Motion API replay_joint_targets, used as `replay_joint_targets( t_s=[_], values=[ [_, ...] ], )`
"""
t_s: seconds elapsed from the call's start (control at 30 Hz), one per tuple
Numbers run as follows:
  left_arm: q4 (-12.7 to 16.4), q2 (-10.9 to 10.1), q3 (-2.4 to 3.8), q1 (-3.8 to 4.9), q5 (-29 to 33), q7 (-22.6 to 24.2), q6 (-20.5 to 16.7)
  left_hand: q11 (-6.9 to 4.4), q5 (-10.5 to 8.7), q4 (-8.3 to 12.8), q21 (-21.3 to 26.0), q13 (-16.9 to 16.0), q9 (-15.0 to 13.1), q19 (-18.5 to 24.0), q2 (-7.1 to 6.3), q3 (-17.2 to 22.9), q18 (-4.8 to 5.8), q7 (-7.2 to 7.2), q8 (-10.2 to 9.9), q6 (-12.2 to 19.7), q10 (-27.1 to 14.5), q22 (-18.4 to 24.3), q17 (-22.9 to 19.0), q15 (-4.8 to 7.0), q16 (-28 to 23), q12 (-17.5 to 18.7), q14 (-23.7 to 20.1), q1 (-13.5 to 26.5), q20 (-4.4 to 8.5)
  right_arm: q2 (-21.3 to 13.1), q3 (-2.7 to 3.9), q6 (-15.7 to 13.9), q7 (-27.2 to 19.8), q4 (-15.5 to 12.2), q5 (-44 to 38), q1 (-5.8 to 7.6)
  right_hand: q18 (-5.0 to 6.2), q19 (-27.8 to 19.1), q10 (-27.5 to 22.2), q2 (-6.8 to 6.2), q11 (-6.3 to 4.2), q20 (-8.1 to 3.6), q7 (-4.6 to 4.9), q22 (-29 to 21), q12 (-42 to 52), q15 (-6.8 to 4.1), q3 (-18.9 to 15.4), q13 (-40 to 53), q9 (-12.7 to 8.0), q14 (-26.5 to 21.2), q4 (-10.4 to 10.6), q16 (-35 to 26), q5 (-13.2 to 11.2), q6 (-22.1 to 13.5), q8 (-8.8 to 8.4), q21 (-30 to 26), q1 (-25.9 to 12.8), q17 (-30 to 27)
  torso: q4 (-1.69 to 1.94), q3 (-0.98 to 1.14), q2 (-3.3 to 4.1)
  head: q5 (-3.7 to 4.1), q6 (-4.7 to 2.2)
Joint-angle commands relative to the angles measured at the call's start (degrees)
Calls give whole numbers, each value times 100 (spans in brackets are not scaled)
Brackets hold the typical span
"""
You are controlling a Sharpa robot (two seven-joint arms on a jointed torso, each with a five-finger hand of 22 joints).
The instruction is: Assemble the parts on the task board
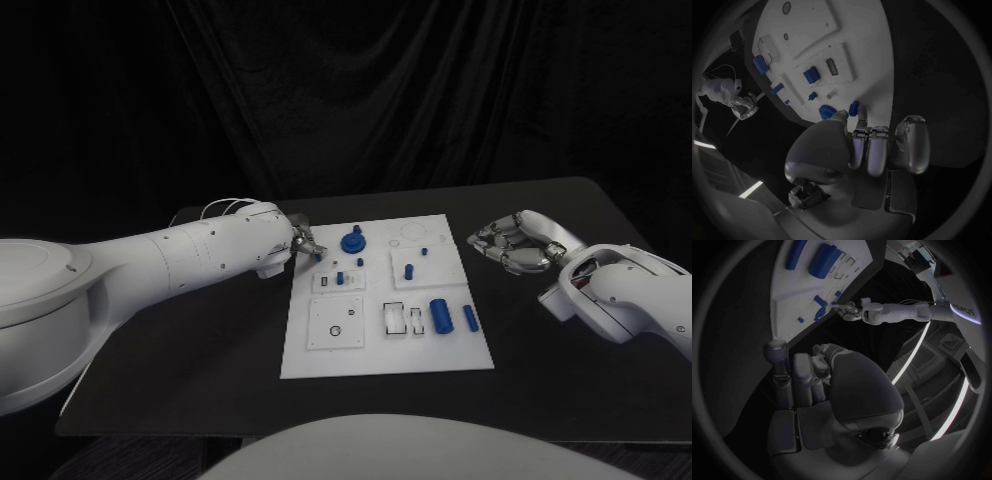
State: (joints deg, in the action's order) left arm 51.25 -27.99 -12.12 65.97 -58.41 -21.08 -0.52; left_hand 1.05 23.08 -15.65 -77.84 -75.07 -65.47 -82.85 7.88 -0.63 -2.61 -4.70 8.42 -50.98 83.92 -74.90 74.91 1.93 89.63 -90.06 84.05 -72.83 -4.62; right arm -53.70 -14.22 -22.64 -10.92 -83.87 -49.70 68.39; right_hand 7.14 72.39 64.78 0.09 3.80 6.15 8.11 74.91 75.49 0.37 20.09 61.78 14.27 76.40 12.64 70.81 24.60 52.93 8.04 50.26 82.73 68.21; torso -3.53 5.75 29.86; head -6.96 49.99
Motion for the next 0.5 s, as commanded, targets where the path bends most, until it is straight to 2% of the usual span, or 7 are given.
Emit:
replay_joint_targets(
  t_s=[0.03,0.17,0.23,0.5],
  values=[
    [3,15,5,-8,6,201,-53,-15,124,13,29,-1493,7,40,-42,132,-54,0,-39,-40,608,-1093,1509,1,37,6,595,-80,12,1,5,84,129,5,-2,-14,42,-24,-6,-3,-2,14,13,508,-15,-24,8,-7,9,-6,-31,30,37,13,22,-22,77,2,1,1,-6,-10,1],
    [8,13,5,-8,6,204,-26,-33,293,56,9,-1493,-16,29,-161,403,-49,21,-29,-89,608,-1100,1509,15,37,6,595,-161,24,3,5,94,145,10,-2,-14,43,-28,-13,0,-1,14,14,506,-19,-24,20,-14,10,-10,-46,26,45,13,23,-33,89,-3,1,0,-5,-13,1],
    [10,10,5,-8,6,193,-7,-43,307,72,2,-1493,-45,24,-225,529,-47,32,-3,-117,608,-1103,1509,23,37,6,595,-177,32,2,5,97,153,12,-2,-14,43,-28,-13,0,-1,14,14,506,-19,-24,20,-14,10,-10,-46,26,45,13,23,-33,89,-3,2,0,-4,-10,1],
    [25,-4,5,-10,6,80,61,-100,517,132,-42,-1493,-319,-4,-526,1123,-37,98,235,-210,608,-1117,1509,71,37,6,595,-101,79,1,5,110,188,14,-2,-15,44,-29,-20,1,-1,13,15,505,-23,-24,25,-20,10,-13,-53,23,50,12,23,-37,95,-6,3,1,-1,-7,1]
  ],
)
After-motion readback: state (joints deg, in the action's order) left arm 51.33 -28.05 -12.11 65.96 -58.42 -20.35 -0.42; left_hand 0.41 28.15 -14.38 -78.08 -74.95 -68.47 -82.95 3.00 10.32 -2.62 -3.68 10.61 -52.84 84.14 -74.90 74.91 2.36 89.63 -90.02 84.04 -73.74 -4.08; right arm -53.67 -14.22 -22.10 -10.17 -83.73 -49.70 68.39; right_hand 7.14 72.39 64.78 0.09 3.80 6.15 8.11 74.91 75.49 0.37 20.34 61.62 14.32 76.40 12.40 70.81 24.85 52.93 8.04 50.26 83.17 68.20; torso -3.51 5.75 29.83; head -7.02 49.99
